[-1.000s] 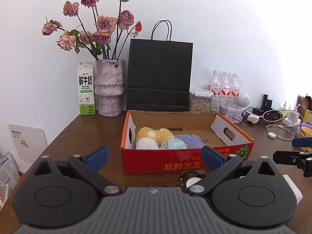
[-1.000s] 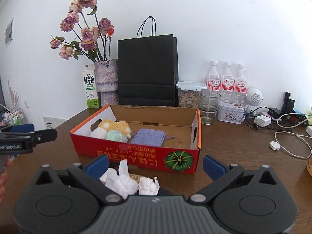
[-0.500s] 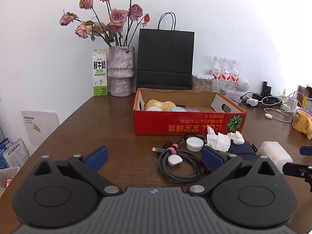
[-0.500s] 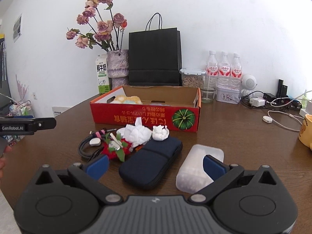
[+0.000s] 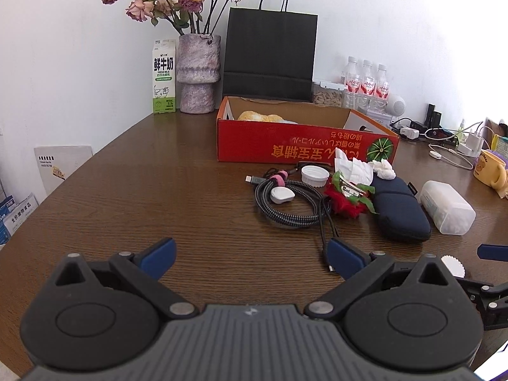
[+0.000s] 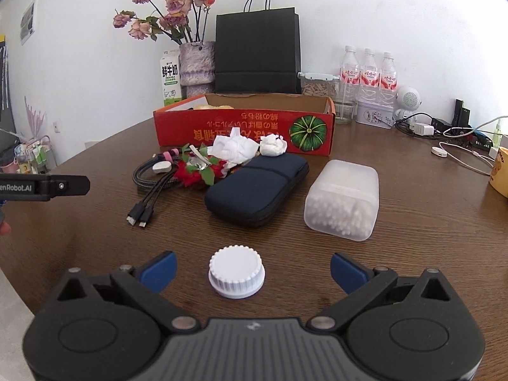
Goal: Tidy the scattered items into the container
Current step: 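Lower the right tool onto the large ridged white cap and close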
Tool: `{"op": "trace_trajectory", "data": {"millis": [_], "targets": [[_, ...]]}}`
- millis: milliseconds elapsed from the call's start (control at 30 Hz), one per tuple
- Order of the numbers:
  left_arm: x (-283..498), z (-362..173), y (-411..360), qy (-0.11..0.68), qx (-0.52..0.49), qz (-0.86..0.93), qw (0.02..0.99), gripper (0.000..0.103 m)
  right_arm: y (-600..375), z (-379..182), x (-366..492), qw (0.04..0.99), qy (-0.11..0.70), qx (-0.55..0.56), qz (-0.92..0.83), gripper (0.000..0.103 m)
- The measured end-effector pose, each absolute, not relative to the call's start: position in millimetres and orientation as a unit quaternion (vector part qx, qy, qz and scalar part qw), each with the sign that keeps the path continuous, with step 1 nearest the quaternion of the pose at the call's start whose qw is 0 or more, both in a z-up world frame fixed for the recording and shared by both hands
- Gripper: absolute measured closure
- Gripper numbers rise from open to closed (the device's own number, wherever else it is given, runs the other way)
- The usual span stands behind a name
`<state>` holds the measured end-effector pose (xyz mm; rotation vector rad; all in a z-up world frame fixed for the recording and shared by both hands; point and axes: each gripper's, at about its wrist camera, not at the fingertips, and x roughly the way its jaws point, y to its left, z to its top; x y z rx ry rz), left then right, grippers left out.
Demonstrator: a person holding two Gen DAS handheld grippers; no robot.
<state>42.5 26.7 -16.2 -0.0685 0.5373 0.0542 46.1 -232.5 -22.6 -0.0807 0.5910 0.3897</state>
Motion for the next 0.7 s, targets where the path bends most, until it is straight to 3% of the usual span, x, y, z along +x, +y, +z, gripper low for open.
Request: {"op": "trace_trajectory", "data": {"millis": [700], "targets": [[47, -30, 24, 0.288, -0.046, 0.018, 0.956, 0.000, -231, -38, 44, 0.946, 0.278, -0.039, 0.164, 0.001]]}}
